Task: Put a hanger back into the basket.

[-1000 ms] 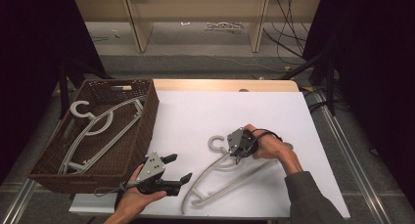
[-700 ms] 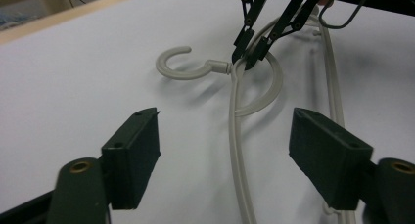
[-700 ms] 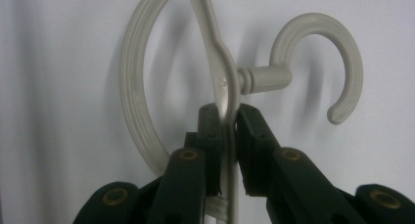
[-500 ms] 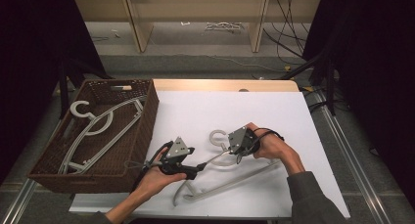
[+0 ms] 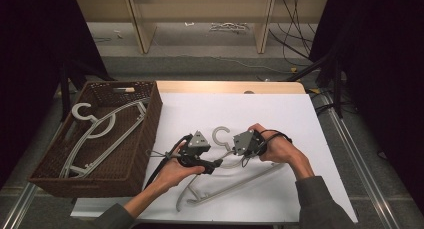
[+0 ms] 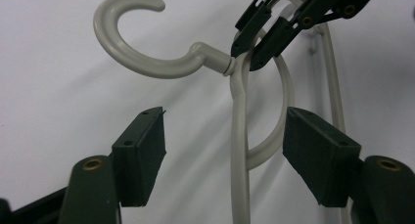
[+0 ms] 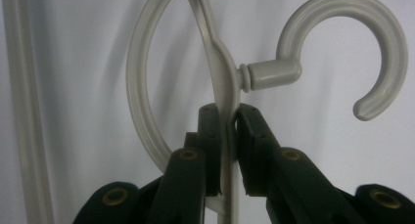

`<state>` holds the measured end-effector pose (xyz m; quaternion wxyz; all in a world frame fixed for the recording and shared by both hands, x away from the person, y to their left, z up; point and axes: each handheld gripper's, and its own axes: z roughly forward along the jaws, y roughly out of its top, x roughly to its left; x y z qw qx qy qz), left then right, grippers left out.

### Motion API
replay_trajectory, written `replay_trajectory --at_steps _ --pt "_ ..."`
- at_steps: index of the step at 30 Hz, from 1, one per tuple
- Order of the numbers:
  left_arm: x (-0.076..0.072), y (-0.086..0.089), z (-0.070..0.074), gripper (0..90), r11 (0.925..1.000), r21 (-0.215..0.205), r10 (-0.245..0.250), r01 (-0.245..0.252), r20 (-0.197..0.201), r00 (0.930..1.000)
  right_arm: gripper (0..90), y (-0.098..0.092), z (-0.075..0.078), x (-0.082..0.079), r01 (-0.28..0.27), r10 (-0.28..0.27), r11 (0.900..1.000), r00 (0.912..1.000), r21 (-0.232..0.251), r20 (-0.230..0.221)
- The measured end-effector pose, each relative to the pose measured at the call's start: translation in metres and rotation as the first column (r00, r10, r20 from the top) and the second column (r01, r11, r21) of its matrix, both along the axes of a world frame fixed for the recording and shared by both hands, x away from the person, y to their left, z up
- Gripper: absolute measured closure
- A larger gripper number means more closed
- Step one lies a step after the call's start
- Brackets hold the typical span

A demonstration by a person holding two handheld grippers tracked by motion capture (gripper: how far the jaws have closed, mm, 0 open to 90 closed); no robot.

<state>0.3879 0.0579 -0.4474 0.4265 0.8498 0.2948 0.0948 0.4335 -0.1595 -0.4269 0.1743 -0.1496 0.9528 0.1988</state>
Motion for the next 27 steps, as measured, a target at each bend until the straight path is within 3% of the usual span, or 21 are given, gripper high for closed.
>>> replay_trajectory --at_steps 5,7,12,13,14,17,18,19,20,24,27 --pt "0.005 -0.004 0.001 41.3 0.9997 -0.023 -0.009 0.007 -0.057 0.9983 81.5 0.002 0.003 0.0 -0.029 0.029 1.0 0.9992 -0.001 0.026" --pt "0.007 -0.005 0.003 44.5 0.9996 -0.027 -0.013 0.011 -0.061 0.998 81.5 0.002 0.003 -0.001 -0.028 0.028 1.0 0.9992 0.004 0.03" --pt "0.012 -0.009 0.004 54.3 0.9991 0.017 -0.036 0.038 -0.092 0.9951 81.5 0.003 0.005 -0.002 -0.026 0.026 1.0 0.9992 0.012 0.031" --pt "0.011 -0.012 0.003 55.5 0.9997 0.001 -0.024 0.025 -0.106 0.9941 81.5 0.003 0.005 -0.002 -0.029 0.028 0.999 0.9991 0.014 0.031" --pt "0.013 -0.012 0.004 57.0 0.9988 0.025 -0.04 0.043 -0.108 0.9933 81.5 0.004 0.006 -0.002 -0.035 0.035 0.999 0.9987 0.008 0.037" --pt "0.014 -0.016 0.003 64.6 0.9986 0.033 -0.036 0.04 -0.116 0.9927 81.5 0.005 0.006 -0.004 -0.034 0.034 0.999 0.9987 0.013 0.037" --pt "0.015 -0.016 0.004 67.2 0.9971 0.048 -0.053 0.059 -0.118 0.9916 81.5 0.005 0.007 -0.004 -0.037 0.037 0.999 0.9987 0.014 0.035" --pt "0.014 -0.019 0.003 68.8 0.9989 0.024 -0.037 0.04 -0.133 0.9905 81.5 0.005 0.008 -0.005 -0.036 0.036 0.999 0.9988 0.015 0.035" --pt "0.016 -0.017 0.004 70.5 0.9934 0.077 -0.075 0.085 -0.129 0.9889 81.5 0.006 0.008 -0.005 -0.038 0.038 0.999 0.9985 0.018 0.041" --pt "0.015 -0.019 0.004 79.7 0.9927 0.082 -0.078 0.088 -0.12 0.9897 81.6 0.008 0.01 -0.006 -0.047 0.046 0.999 0.998 0.017 0.044" --pt "0.014 -0.018 0.007 80.8 0.9933 0.081 -0.073 0.083 -0.108 0.9914 81.5 0.008 0.011 -0.007 -0.041 0.04 0.999 0.9978 0.023 0.053"
